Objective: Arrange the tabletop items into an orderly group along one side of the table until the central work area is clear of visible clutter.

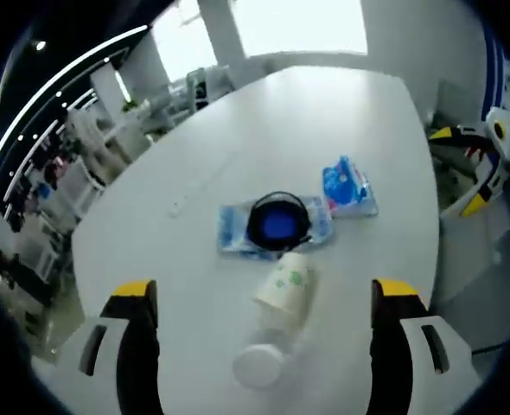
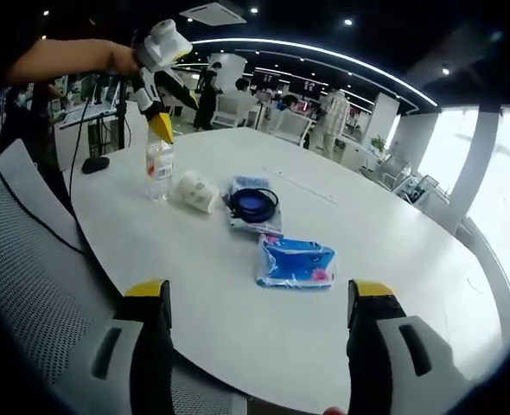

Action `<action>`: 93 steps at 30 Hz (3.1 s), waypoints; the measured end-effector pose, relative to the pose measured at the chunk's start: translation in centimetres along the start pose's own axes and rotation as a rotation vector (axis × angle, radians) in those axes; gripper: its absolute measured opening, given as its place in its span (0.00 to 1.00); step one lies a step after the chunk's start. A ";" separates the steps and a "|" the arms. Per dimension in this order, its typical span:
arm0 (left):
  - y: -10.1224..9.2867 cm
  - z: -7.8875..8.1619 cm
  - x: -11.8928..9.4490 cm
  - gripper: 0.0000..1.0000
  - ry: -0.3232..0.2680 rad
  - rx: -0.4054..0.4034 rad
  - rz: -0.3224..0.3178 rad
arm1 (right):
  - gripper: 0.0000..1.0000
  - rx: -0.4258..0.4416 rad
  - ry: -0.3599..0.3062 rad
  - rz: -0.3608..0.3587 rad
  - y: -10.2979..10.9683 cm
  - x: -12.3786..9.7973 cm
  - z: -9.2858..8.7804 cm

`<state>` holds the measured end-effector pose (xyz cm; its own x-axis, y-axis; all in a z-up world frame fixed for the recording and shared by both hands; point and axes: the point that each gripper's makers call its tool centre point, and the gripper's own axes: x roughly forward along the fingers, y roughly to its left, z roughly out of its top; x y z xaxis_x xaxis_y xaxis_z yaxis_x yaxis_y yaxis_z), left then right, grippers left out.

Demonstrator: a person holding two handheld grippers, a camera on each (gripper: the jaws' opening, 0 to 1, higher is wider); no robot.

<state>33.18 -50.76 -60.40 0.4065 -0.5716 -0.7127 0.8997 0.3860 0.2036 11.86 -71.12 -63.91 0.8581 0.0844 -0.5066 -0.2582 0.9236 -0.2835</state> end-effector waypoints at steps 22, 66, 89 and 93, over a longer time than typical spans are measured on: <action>1.9 -0.7 -2.3 1.00 -0.155 -0.202 0.150 | 0.87 0.032 -0.004 0.021 0.3 0.1 0.1; -1.4 -7.2 1.6 0.76 -0.157 -0.381 0.142 | 0.89 0.067 -0.028 0.011 0.1 0.0 0.4; -0.7 -8.2 2.5 0.45 -0.154 -0.413 0.190 | 0.85 0.047 -0.004 0.007 0.1 0.1 0.0; -0.8 -8.2 2.5 0.44 -0.151 -0.428 0.192 | 0.85 0.046 -0.003 0.008 0.1 0.1 0.0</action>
<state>32.19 -46.53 -67.84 0.6054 -0.5471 -0.5780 0.6732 0.7394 0.0053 11.87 -71.01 -63.98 0.8573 0.0927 -0.5064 -0.2442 0.9392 -0.2415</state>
